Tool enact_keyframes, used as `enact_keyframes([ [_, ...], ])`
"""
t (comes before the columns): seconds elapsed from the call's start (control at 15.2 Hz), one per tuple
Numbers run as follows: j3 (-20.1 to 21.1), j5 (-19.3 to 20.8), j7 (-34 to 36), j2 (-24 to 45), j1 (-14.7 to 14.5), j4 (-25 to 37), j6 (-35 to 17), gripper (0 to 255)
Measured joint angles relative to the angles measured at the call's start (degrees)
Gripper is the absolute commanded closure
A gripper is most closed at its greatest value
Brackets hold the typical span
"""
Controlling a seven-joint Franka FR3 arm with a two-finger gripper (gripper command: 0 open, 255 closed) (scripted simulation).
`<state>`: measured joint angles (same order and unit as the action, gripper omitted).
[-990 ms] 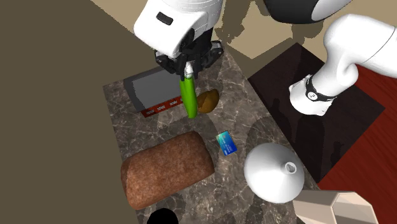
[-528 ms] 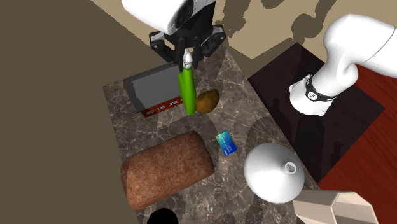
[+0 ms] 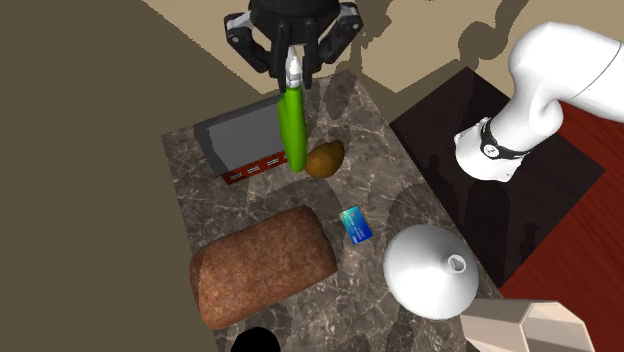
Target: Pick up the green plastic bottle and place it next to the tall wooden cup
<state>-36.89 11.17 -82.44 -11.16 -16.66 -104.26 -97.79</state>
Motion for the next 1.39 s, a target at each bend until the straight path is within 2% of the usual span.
enact_keyframes([
  [0.86,-0.3,-2.0,-2.0,3.2,-0.4,12.9,10.1,255],
  [1.39,-1.5,-4.3,-4.4,7.1,0.0,23.1,17.0,255],
])
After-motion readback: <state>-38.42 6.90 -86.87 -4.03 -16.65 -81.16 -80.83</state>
